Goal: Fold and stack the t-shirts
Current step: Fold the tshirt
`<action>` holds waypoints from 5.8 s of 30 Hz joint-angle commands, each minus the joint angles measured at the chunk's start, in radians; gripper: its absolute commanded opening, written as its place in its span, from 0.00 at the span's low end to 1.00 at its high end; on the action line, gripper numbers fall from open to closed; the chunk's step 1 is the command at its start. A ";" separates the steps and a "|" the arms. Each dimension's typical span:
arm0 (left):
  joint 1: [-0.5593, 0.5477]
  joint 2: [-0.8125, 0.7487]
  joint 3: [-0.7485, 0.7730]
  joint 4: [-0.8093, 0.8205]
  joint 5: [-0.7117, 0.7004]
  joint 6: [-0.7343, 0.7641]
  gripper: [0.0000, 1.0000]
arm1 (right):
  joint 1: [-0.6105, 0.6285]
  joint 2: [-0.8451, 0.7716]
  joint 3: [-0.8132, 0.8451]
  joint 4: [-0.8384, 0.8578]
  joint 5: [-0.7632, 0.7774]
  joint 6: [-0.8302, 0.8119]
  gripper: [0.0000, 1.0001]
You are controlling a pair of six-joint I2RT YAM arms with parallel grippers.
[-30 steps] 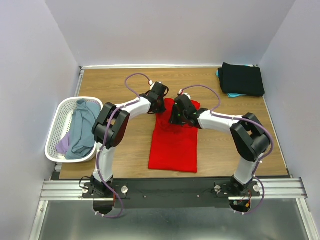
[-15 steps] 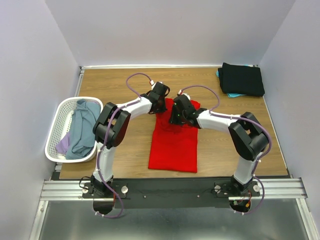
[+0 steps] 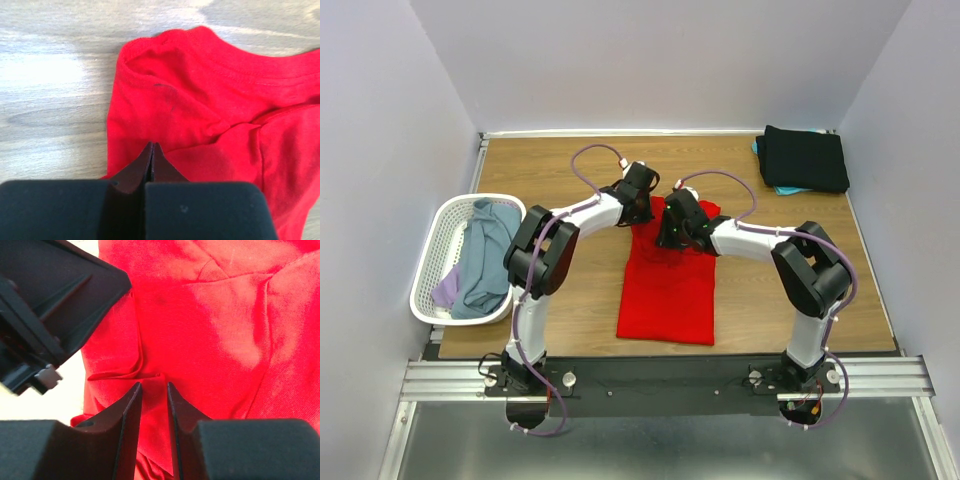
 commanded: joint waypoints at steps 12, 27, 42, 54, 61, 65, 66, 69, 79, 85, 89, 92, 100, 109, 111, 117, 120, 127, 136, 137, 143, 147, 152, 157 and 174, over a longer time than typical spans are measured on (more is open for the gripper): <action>-0.002 -0.072 -0.020 0.003 -0.026 0.022 0.00 | 0.004 -0.038 -0.020 0.026 0.008 0.020 0.04; -0.028 -0.037 -0.011 -0.009 -0.035 0.034 0.32 | 0.006 -0.173 -0.170 0.025 0.037 0.049 0.00; -0.030 0.013 0.030 -0.055 -0.089 0.019 0.29 | 0.004 -0.202 -0.233 0.025 0.041 0.074 0.00; -0.030 0.027 0.032 -0.052 -0.084 0.020 0.24 | 0.006 -0.136 -0.144 0.025 0.018 0.065 0.01; -0.030 0.015 0.040 -0.050 -0.081 0.026 0.02 | 0.006 -0.110 -0.118 0.025 0.014 0.055 0.00; -0.030 -0.006 0.038 -0.049 -0.081 0.028 0.00 | 0.006 -0.107 -0.116 0.025 0.014 0.057 0.00; -0.030 -0.011 0.040 -0.049 -0.081 0.028 0.00 | 0.006 -0.107 -0.118 0.025 0.015 0.057 0.00; -0.030 -0.030 0.040 -0.049 -0.081 0.031 0.00 | 0.006 -0.110 -0.124 0.025 0.020 0.058 0.00; -0.028 -0.068 0.040 -0.055 -0.073 0.036 0.00 | 0.006 -0.150 -0.156 0.025 0.046 0.074 0.00; -0.027 -0.091 0.050 -0.058 -0.069 0.037 0.00 | 0.006 -0.210 -0.196 0.019 0.112 0.101 0.00; -0.024 -0.091 0.070 -0.058 -0.066 0.037 0.00 | 0.006 -0.256 -0.234 0.011 0.161 0.131 0.01; -0.021 -0.085 0.102 -0.055 -0.053 0.040 0.00 | 0.006 -0.297 -0.259 0.008 0.176 0.146 0.00; -0.022 -0.039 0.187 -0.038 -0.006 0.052 0.00 | 0.006 -0.336 -0.302 -0.001 0.199 0.184 0.00; -0.028 0.016 0.248 -0.001 0.048 0.077 0.00 | 0.006 -0.368 -0.340 -0.032 0.261 0.230 0.01; -0.032 0.030 0.257 0.005 0.057 0.082 0.00 | 0.006 -0.382 -0.351 -0.037 0.277 0.247 0.01; -0.042 0.055 0.267 0.049 0.091 0.089 0.00 | 0.006 -0.432 -0.397 -0.046 0.310 0.293 0.01; -0.051 0.070 0.284 0.060 0.120 0.088 0.00 | 0.006 -0.442 -0.414 -0.049 0.313 0.304 0.01; -0.067 0.099 0.303 0.106 0.149 0.089 0.00 | 0.006 -0.462 -0.440 -0.052 0.317 0.329 0.04; -0.075 0.092 0.291 0.152 0.178 0.138 0.34 | 0.006 -0.544 -0.434 -0.083 0.374 0.306 0.41; -0.068 0.086 0.290 0.154 0.174 0.140 0.37 | 0.006 -0.551 -0.426 -0.086 0.382 0.284 0.43; -0.035 0.004 0.251 0.064 0.033 0.085 0.30 | 0.006 -0.459 -0.291 -0.095 0.333 0.160 0.45; -0.024 -0.023 0.219 0.011 -0.009 0.054 0.08 | 0.006 -0.329 -0.187 -0.095 0.218 0.108 0.43; -0.024 -0.026 0.112 0.054 0.039 0.039 0.00 | 0.006 -0.226 -0.151 -0.087 0.196 0.091 0.41; -0.025 -0.002 0.026 0.118 0.126 0.028 0.00 | -0.003 -0.149 -0.188 -0.069 0.199 0.095 0.41; 0.036 0.076 0.044 0.147 0.148 -0.023 0.00 | -0.161 -0.101 -0.231 0.038 -0.112 -0.064 0.39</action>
